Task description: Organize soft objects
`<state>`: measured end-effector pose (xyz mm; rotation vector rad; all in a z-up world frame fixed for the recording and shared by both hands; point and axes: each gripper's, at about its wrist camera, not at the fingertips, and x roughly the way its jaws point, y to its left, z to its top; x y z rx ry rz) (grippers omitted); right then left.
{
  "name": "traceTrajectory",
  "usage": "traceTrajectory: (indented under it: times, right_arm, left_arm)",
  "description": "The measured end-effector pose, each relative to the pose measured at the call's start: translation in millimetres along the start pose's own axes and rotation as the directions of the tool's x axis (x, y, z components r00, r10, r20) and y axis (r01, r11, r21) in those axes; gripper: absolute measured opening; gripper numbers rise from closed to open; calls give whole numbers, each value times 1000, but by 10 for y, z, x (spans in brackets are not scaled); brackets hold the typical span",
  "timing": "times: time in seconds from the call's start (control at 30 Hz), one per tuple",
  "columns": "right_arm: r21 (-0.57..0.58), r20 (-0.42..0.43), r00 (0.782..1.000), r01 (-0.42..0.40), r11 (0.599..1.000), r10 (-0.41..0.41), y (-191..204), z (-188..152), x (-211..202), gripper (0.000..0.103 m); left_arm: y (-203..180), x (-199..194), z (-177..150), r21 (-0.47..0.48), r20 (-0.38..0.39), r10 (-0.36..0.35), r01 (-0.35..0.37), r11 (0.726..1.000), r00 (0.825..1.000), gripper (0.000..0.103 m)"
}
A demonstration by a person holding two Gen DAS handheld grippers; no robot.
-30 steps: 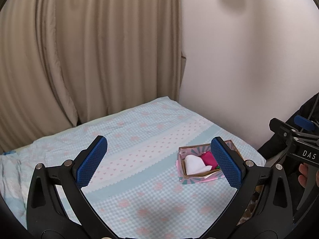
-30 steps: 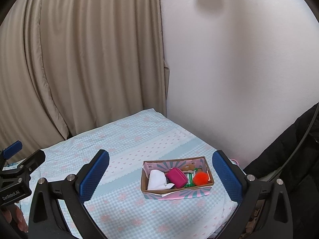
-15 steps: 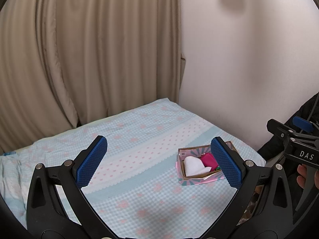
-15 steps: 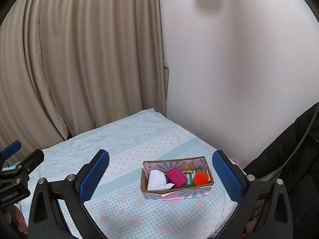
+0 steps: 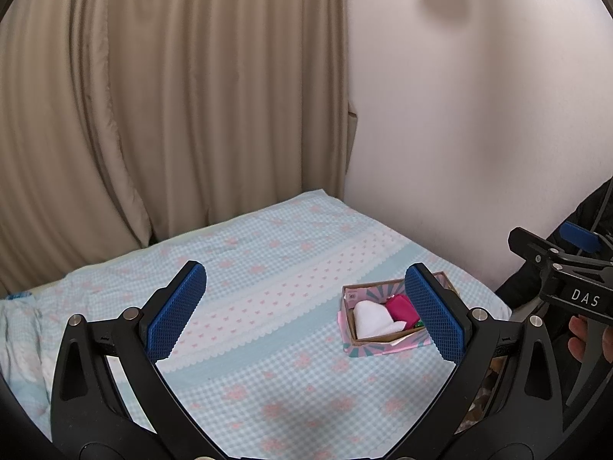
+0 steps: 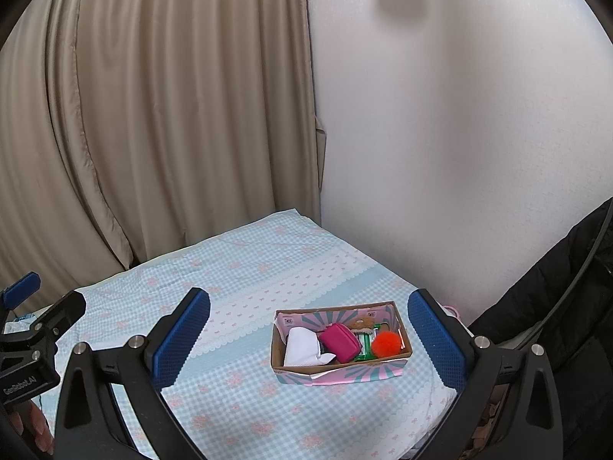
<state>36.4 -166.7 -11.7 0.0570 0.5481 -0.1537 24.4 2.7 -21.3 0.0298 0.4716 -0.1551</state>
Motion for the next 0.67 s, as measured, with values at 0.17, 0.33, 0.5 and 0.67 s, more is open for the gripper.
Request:
traceTrajectory:
  times: [0.17,0.33,0.5,0.67]
  right_arm:
    - [1,2,1000,2,1000,-2,6,0,-2,103]
    - [2,1,1000,0,1000,0,11,3,-2,103]
    - [5,8,1000,4,1000,-4,15,1,1,103]
    - [0,3,1000,7,1000,-7,17,0,13,103]
  left_arm:
    - [-19,-40,1,11,21,13,-14,1000,1000,103]
    - [-75,-67,-1,39,47,45,-47,998,998,103]
    - [-81,-31,-16,31,47,44,-46,998,998,103]
    - [-65,-20,-16,8,57,46,-47,999,997,103]
